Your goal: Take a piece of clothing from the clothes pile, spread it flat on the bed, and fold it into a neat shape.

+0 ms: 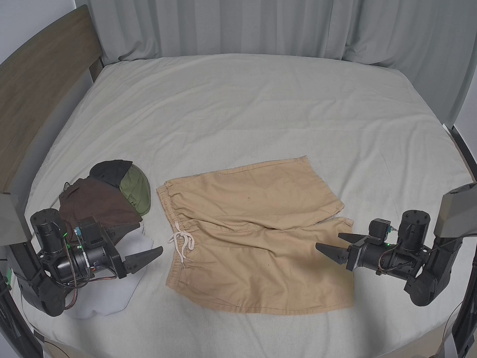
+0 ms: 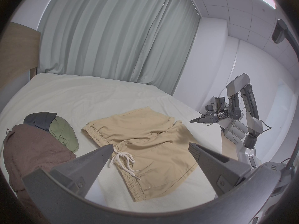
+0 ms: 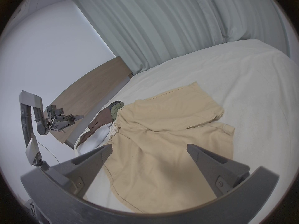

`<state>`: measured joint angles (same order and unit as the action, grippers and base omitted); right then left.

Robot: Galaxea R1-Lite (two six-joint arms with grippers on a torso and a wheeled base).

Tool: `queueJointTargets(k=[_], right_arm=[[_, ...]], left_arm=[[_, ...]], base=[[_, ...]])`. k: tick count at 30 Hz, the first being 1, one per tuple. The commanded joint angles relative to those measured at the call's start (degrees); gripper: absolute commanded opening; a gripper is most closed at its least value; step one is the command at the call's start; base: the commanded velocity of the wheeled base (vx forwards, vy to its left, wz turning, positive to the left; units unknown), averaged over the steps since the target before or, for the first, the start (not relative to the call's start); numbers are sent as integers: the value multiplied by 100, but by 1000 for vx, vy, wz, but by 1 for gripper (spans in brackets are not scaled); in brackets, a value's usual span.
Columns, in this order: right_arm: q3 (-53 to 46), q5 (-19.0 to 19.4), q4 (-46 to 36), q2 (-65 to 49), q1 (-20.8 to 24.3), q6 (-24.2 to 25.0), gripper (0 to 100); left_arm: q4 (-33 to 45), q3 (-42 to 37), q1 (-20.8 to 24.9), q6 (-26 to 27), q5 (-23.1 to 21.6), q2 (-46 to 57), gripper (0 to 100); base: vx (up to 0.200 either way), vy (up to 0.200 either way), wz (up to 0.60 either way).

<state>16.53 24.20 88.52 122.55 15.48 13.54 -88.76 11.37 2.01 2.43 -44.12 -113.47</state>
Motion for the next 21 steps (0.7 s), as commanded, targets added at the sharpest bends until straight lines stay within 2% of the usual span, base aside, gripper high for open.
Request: queueJointTargets(k=[1,21], right_arm=[[-89,6,-1,-118,78,-1,100],[-89,6,-1,-91,87,-27,100]], left_arm=[[-1,-21,10,4,0,-35,100],[-10,-48,-8,-5,8,-430,100]], base=[[0,0,0],[0,0,0]])
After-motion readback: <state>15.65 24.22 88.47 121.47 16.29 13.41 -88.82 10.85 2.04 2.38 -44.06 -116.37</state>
